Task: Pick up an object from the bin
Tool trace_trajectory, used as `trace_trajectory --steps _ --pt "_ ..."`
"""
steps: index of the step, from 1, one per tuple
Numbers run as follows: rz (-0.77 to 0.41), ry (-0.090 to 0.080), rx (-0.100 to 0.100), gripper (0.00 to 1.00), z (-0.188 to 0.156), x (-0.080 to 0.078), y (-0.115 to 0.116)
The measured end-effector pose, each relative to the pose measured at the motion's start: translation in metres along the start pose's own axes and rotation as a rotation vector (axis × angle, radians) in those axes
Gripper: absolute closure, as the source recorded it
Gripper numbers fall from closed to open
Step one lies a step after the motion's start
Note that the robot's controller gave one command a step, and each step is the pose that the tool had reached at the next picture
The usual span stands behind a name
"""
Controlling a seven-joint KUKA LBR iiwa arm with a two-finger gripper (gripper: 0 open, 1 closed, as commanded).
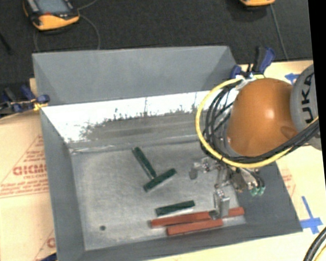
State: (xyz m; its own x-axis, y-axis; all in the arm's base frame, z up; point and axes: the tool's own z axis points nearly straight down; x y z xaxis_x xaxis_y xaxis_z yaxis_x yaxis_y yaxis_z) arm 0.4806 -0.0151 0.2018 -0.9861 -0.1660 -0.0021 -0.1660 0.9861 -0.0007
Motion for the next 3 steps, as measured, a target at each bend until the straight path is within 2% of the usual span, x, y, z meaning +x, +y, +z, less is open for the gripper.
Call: trace_trajectory --steps 1,2,3 --pt "0.230 0.005 -0.002 0.00 0.134 -0.006 0.000" --pt "0.225 -0.001 -0.001 1.00 0.130 -0.008 0.000" --pt "-0.172 -0.006 0.002 1.00 0.060 -0.027 -0.005"
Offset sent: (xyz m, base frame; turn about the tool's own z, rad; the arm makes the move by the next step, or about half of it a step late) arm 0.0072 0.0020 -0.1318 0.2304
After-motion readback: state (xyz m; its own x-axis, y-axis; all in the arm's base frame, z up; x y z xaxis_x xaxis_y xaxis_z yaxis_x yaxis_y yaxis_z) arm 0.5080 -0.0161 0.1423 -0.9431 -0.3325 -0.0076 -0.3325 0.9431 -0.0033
